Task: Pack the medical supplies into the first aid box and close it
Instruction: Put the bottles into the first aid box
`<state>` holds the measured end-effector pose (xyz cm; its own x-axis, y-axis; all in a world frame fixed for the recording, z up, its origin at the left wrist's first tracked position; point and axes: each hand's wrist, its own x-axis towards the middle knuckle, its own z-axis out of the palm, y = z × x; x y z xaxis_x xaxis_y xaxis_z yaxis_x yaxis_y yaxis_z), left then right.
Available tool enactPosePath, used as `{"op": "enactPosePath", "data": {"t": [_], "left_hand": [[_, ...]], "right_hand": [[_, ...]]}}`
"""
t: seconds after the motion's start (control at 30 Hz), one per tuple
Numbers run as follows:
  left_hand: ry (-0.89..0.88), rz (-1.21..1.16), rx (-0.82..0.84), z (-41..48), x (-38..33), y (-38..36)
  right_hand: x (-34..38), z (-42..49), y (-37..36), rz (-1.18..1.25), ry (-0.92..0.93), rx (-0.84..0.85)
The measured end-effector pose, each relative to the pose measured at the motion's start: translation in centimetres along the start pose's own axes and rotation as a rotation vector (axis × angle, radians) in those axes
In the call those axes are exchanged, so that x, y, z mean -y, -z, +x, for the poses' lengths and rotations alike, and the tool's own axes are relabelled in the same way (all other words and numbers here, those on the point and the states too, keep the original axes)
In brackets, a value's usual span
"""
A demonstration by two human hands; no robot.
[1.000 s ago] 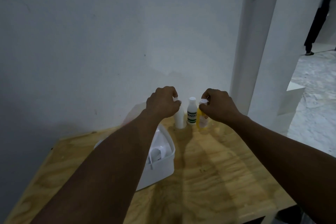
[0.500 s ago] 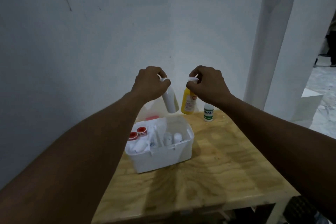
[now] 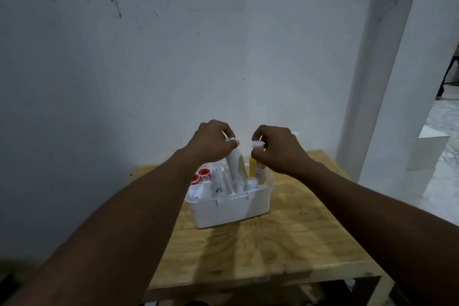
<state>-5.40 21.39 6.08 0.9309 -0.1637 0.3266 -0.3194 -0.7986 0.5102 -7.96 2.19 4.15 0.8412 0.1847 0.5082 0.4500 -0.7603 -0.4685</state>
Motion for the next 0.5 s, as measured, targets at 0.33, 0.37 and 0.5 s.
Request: {"op": "enactPosePath", "data": {"t": [0.33,0.37,0.5], "left_hand": [[0.049,0.053,0.262,-1.2,0.6,-1.9],[0.058,0.068,0.291,-1.3,0.7,-2.0],[0.099,0.058,0.350,-1.5,0.9,-2.1]], "right_hand": [[-1.3,-1.8,-1.8,-0.083,-0.015,0.252],[-1.3,-1.9,-1.9,-0.087,-0.022,0.266],[-1.5,-1.5,-1.7,-0.072,-0.041,0.293]]}}
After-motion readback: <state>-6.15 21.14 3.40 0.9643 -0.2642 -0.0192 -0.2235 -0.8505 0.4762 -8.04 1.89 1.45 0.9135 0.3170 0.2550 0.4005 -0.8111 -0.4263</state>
